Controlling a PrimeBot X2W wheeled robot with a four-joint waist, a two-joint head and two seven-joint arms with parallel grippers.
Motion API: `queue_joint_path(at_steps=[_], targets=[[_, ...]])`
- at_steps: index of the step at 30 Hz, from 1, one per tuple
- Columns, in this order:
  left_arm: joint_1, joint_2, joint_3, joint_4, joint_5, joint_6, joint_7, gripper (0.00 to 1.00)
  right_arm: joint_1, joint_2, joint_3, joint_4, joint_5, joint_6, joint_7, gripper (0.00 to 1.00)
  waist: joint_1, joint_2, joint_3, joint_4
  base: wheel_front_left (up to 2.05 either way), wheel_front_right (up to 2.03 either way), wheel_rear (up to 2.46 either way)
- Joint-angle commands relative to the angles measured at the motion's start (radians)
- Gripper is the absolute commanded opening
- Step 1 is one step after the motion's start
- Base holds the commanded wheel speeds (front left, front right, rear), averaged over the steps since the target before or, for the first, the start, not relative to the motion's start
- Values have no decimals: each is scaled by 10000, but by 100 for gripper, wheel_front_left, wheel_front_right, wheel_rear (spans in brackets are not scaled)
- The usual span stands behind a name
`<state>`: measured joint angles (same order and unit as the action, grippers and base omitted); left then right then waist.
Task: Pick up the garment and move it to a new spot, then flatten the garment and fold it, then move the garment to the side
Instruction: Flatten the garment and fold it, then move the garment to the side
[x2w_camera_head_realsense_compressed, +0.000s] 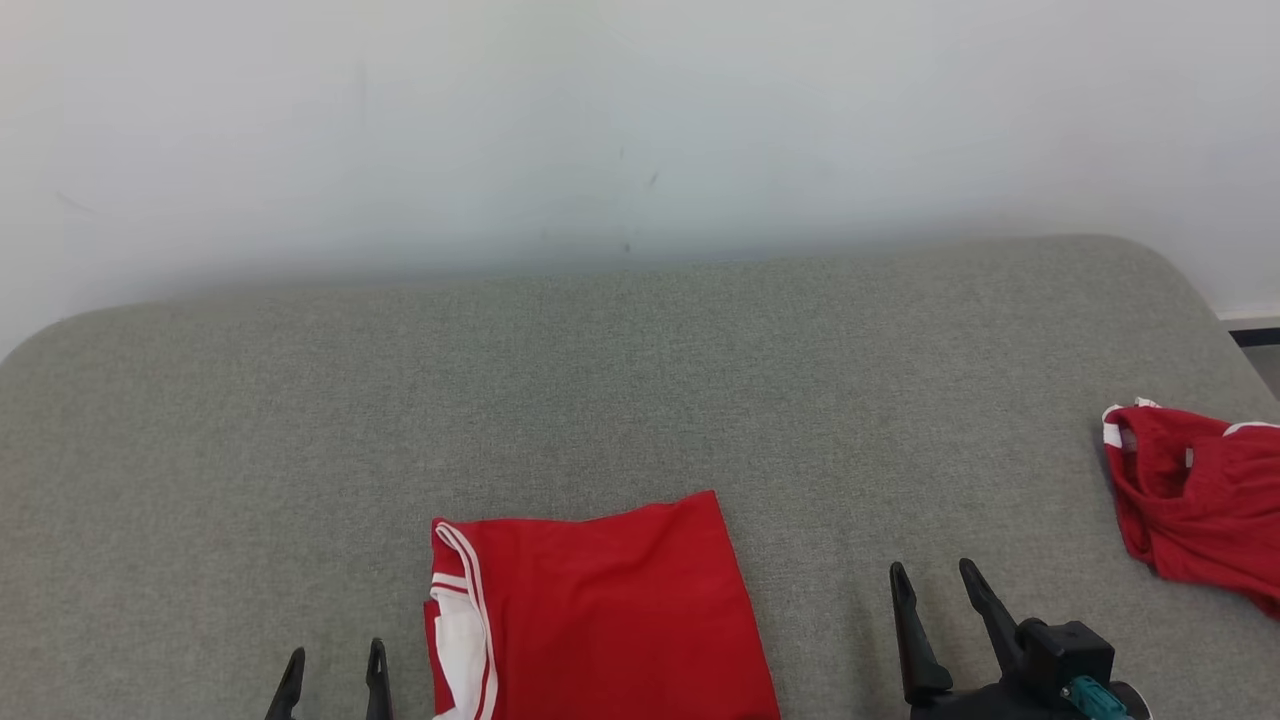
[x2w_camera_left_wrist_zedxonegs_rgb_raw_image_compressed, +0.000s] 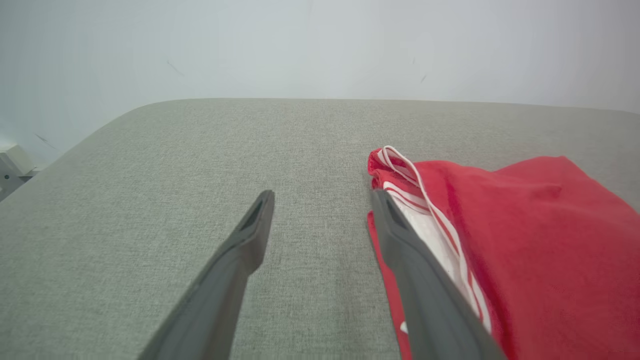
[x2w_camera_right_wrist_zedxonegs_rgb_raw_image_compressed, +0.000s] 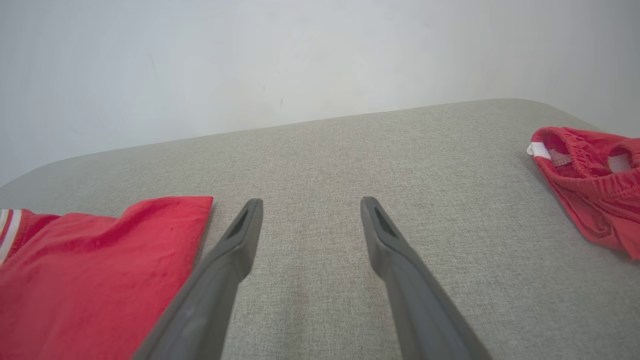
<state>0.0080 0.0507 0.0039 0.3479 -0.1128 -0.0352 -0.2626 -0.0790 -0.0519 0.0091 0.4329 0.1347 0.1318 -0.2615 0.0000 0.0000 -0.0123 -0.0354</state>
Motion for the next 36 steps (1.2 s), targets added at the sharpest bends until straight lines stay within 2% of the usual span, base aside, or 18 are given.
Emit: queue_joint_path(at_steps=[1,24,29,36], targets=[[194,-3,32,-42,67,-27,-28,100,171,24,65,-53,95,-26,-38,100,0,0,-79,-27,0,0,0],[373,-3,105,-366,-137,-78,-28,100,283,25,387,-11,429,-27,-39,100,0,0,65,21,0,0,0],[208,-2,-110,-368,-313,-58,-28,100,147,26,549,40,379,-27,-39,100,0,0,347,226,0,0,0],[-289,-3,-536,-523,-505,-81,-28,100,-359,25,1187,62,602,-27,-37,100,0,0,1316,826,0,0,0]])
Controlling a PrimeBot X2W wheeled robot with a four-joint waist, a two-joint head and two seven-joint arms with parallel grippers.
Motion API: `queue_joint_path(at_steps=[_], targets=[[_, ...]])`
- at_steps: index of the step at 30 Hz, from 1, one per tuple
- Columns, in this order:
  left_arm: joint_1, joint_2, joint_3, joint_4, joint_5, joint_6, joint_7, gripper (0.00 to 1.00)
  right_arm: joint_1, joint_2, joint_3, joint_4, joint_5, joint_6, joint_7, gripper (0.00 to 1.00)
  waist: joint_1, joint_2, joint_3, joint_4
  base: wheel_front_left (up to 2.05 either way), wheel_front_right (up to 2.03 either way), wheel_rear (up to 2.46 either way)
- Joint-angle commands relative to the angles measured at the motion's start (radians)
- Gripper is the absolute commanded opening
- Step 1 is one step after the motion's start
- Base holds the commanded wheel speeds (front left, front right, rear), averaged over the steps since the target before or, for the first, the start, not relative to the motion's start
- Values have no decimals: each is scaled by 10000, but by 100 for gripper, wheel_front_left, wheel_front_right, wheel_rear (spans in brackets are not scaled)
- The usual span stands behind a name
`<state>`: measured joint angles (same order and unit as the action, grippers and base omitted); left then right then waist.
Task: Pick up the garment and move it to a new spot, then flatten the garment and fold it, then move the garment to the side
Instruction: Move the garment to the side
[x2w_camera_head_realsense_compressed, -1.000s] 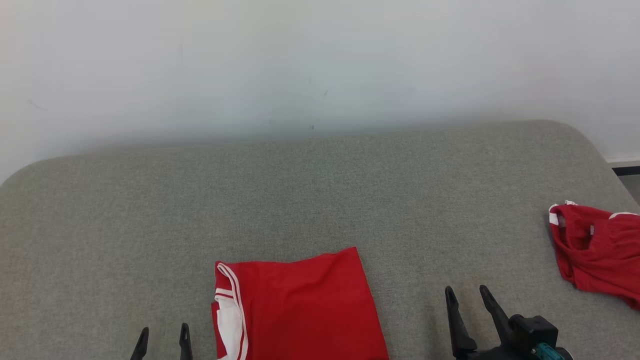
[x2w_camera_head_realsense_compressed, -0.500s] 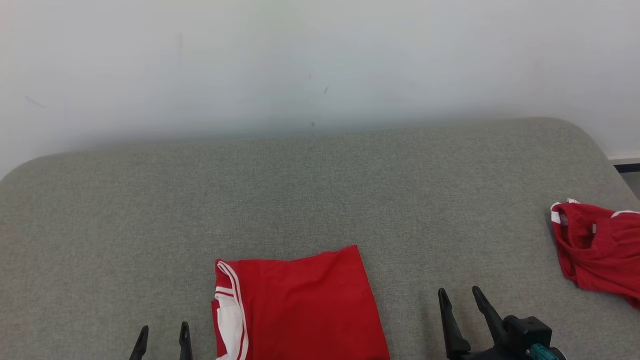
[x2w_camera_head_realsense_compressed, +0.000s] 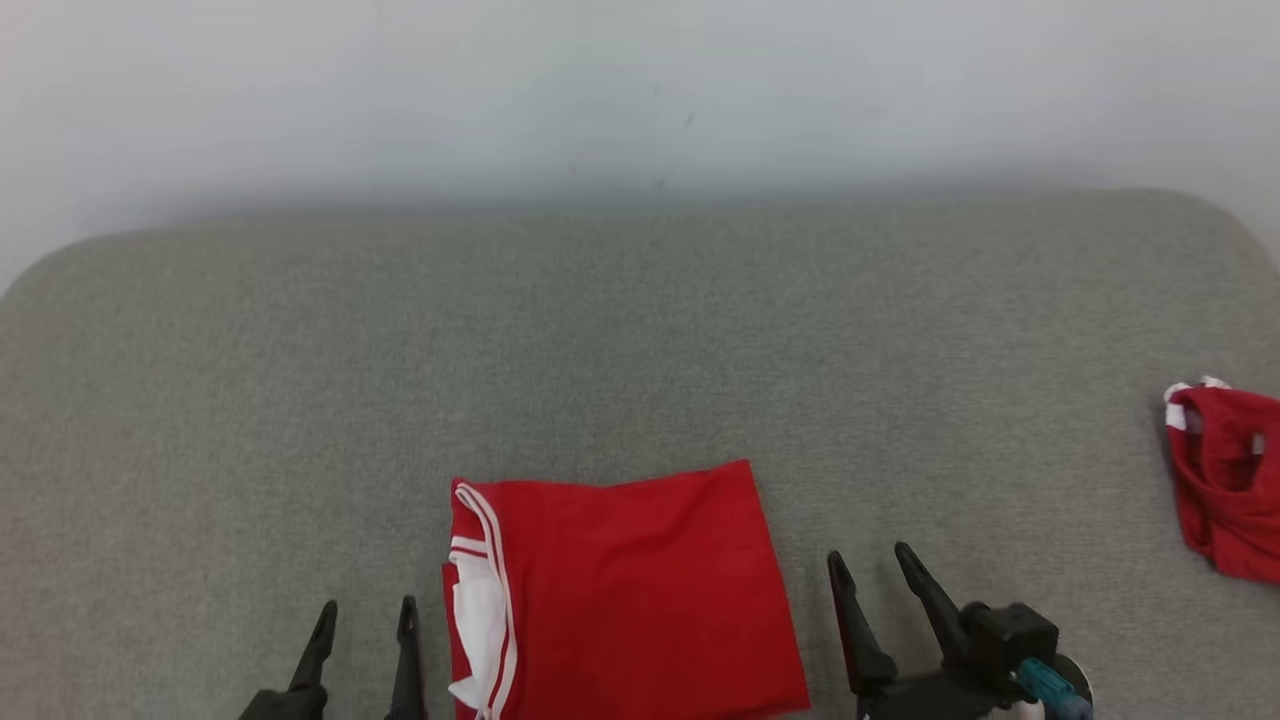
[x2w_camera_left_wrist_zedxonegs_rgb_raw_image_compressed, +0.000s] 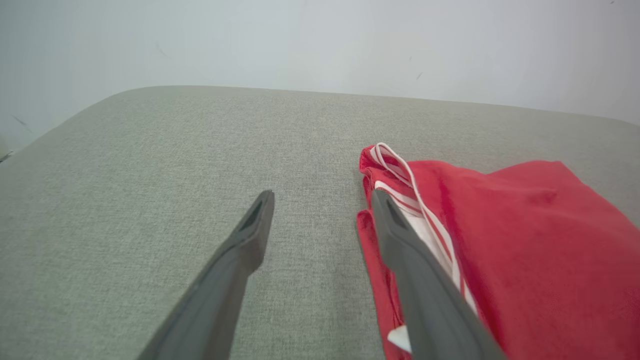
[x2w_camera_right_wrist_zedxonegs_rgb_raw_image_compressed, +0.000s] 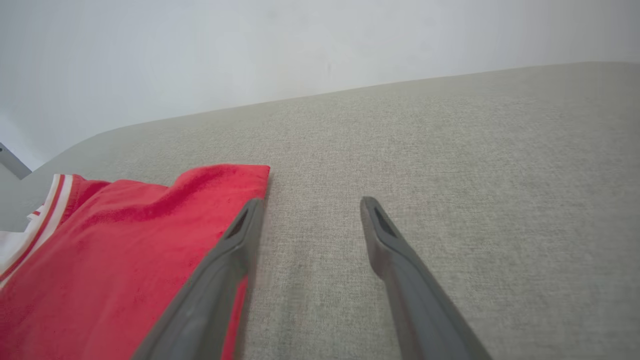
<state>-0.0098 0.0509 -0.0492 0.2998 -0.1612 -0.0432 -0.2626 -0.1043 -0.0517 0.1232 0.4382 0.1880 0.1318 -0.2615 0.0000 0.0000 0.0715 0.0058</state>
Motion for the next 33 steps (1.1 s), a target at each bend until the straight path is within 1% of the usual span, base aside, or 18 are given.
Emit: queue_joint_path(at_steps=[1,7,12,15,16,17,18,19,20,24,27,33], targets=[[-203,-5,-105,-35,-25,-9,-28,100,-197,22,178,44,103,-27,-39,100,0,0,618,535,0,0,0],[-612,-7,-554,16,-167,15,-28,100,-866,14,790,606,440,-27,-37,100,0,0,1186,1226,0,0,0],[-717,-8,-736,-5,-258,79,-28,100,-1198,19,768,1401,307,-27,-37,100,0,0,1375,1645,0,0,0],[-708,-8,-729,11,-285,84,-28,100,-1320,17,750,2040,291,-27,9,100,0,0,1381,1725,0,0,0],[-701,-5,-722,22,-299,78,-28,100,-1297,20,761,2260,333,-27,27,89,0,0,1376,1730,0,0,0],[-701,-5,-722,22,-299,78,-28,100,-1297,20,761,2260,333,-27,27,89,0,0,1376,1730,0,0,0],[-687,-7,-709,32,-307,85,-28,100,-1302,22,828,2432,386,-27,46,68,0,0,1357,1719,0,0,0],[-661,-7,-698,35,-310,91,-28,100,-1308,25,879,2540,424,-27,61,26,0,0,1339,1693,0,0,0],[-628,-7,-670,30,-308,102,-28,100,-1297,26,915,2622,443,-27,69,0,0,0,1302,1641,0,0,0],[-487,-5,-606,54,-197,31,-28,100,-1283,25,891,2584,573,-27,56,0,0,0,1070,1232,0,0,0],[-361,-5,-532,92,-107,-78,-28,100,-1231,17,835,2421,671,-28,26,0,0,0,848,689,0,0,0],[-217,-5,-279,119,151,-260,-28,100,-1079,-30,869,2307,878,-36,7,0,0,0,445,-944,0,0,0]])
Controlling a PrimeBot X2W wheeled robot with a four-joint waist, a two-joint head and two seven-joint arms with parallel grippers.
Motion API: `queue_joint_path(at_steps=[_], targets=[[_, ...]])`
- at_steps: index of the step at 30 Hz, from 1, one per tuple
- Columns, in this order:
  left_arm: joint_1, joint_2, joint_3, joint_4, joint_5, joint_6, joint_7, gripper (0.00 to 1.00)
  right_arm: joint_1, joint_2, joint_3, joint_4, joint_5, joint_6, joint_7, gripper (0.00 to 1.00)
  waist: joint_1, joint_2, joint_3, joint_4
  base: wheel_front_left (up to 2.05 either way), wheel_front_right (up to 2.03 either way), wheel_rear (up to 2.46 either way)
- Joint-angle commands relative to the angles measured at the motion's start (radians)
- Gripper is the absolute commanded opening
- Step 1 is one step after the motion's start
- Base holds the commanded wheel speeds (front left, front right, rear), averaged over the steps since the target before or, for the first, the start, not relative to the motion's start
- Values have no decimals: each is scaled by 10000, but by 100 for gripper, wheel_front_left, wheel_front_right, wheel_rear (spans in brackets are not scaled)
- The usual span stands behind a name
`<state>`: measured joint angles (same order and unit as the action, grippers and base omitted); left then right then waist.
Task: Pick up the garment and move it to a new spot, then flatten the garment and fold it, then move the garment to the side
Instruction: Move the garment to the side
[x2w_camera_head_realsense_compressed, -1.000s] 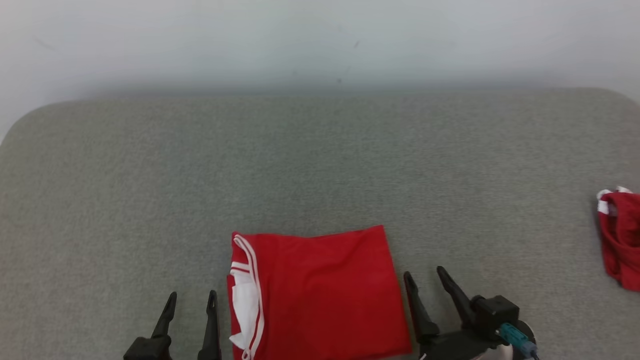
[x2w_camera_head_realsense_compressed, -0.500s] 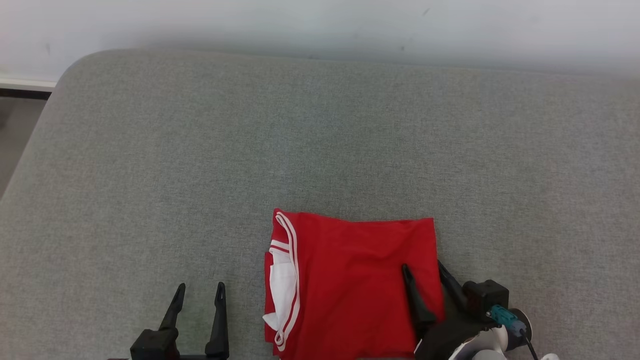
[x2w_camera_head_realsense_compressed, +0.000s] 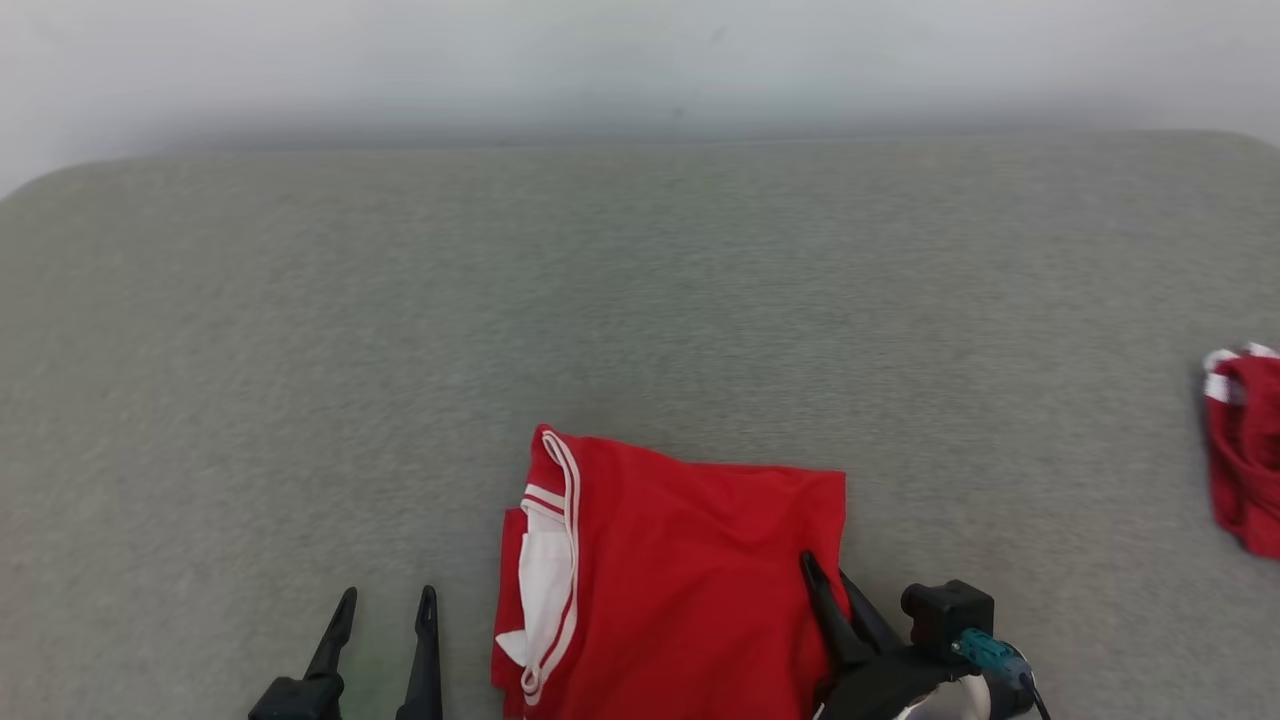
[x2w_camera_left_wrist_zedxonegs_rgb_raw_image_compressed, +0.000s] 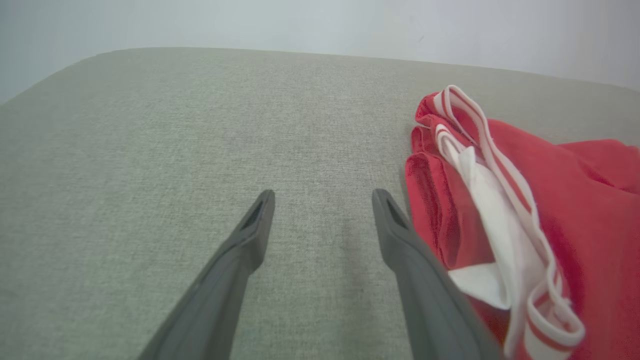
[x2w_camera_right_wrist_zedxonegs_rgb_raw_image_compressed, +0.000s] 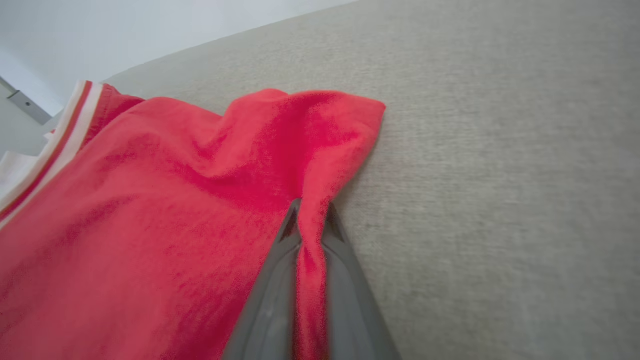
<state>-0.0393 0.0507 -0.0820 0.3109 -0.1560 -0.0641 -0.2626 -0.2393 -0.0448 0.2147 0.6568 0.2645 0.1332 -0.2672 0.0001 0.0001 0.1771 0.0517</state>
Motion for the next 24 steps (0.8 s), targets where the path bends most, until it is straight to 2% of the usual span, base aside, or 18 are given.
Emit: queue_joint_path(at_steps=[1,7,17,24], targets=[[68,-2,40,23,138,-76,-28,100,324,-95,-120,98,126,-51,60,0,-1,-1,-651,-1690,0,0,0],[-154,1,80,52,273,-249,-28,100,428,-63,-128,-20,213,-43,37,0,-1,-1,-653,-3338,0,0,0],[-125,6,65,45,480,-488,-28,100,460,-58,37,-316,562,-42,39,0,-1,-1,-552,-5622,0,0,0],[-923,37,-440,288,779,-639,-28,100,580,-40,-378,-1023,911,-42,39,0,-1,-1,-17,-5992,0,0,0]])
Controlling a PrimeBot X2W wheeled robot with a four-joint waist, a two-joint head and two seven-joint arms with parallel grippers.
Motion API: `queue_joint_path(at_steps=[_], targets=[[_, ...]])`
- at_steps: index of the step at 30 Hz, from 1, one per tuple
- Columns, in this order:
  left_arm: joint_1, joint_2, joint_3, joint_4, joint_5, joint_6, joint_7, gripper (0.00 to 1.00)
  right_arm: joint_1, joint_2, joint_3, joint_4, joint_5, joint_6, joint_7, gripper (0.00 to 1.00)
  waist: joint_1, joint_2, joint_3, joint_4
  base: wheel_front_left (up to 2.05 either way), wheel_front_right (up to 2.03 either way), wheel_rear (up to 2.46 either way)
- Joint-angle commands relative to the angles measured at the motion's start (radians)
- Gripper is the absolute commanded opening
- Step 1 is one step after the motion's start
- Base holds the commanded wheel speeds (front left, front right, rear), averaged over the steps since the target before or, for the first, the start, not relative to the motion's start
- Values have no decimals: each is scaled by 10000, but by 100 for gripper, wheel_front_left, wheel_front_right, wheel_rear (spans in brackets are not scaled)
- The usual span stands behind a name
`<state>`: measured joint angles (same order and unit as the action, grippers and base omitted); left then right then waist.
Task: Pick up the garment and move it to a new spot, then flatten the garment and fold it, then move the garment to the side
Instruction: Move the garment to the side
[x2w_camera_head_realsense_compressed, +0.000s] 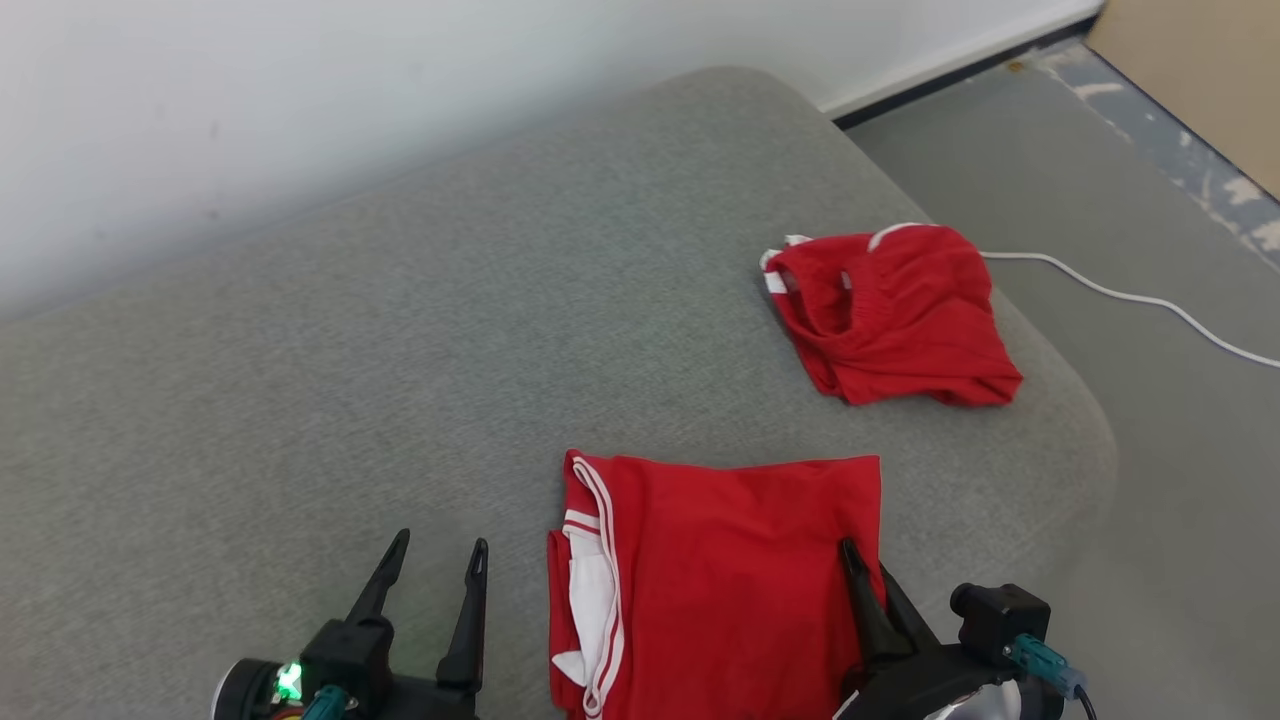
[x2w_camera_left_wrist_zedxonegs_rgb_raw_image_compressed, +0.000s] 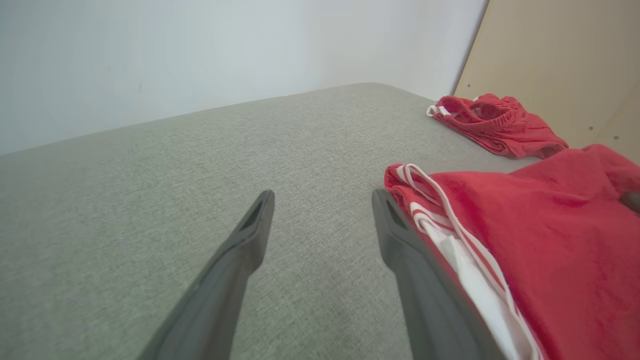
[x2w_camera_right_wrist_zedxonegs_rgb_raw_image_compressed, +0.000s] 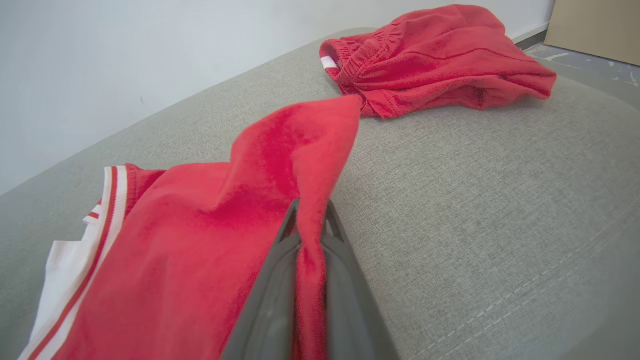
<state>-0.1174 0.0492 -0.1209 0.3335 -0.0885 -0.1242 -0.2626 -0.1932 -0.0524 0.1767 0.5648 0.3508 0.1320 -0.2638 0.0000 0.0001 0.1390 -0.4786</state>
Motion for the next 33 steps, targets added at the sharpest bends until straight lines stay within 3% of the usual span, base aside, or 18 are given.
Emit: queue_joint_path(at_steps=[1,9,16,22,33], targets=[[-339,85,-174,141,137,-66,-28,100,99,33,-66,-281,98,-30,3,0,0,-1,467,-704,0,0,0],[-351,180,-206,16,51,-64,-28,100,-342,33,177,-785,-27,-30,3,0,0,-1,789,-679,0,0,0],[-343,343,-199,-178,173,-58,-28,100,-1705,-41,434,-618,-1122,-30,1,0,0,-1,1203,-477,0,0,0],[-675,481,-358,-477,233,-58,-28,100,-3367,-752,-24,-143,-2041,-30,3,0,0,-1,1708,104,0,0,0],[-1025,694,-469,-743,334,-59,-28,100,-5838,-2278,-2232,1738,-3414,-30,3,0,0,-1,2310,953,0,0,0]])
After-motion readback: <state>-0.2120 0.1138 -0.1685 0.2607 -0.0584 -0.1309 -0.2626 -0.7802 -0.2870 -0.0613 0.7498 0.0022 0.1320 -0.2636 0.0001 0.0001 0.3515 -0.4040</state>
